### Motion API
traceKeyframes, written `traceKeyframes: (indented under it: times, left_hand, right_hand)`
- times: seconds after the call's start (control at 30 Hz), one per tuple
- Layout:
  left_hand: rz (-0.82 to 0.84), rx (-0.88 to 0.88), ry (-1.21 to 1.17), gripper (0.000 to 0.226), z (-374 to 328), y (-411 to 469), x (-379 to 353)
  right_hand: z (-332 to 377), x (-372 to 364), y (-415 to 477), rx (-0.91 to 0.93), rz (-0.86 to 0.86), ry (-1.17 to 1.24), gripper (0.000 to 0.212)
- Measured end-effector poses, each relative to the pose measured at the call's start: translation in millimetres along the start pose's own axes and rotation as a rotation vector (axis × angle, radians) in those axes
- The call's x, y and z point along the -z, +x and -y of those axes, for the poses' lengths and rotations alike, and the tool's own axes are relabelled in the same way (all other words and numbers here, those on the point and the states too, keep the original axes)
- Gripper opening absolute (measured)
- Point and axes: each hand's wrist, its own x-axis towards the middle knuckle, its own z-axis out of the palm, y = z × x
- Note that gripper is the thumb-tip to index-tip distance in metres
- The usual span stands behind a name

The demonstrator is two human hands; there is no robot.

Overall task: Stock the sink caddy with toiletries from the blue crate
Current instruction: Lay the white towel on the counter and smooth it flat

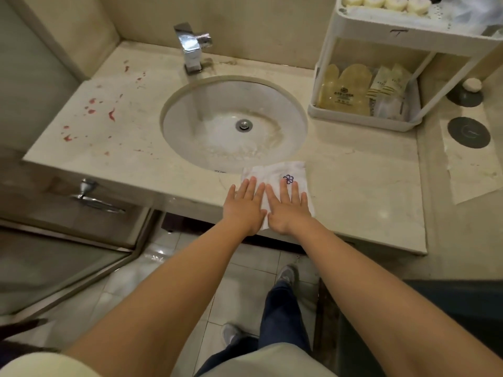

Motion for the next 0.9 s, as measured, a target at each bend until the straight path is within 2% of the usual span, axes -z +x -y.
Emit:
traceKeyframes:
  times: [0.9]
  left_hand:
    - [0.045,0.272,-0.188,0.065,143,-33,-29]
  right_hand:
    - [141,4,50,0.268,0.011,-0.22,0.083]
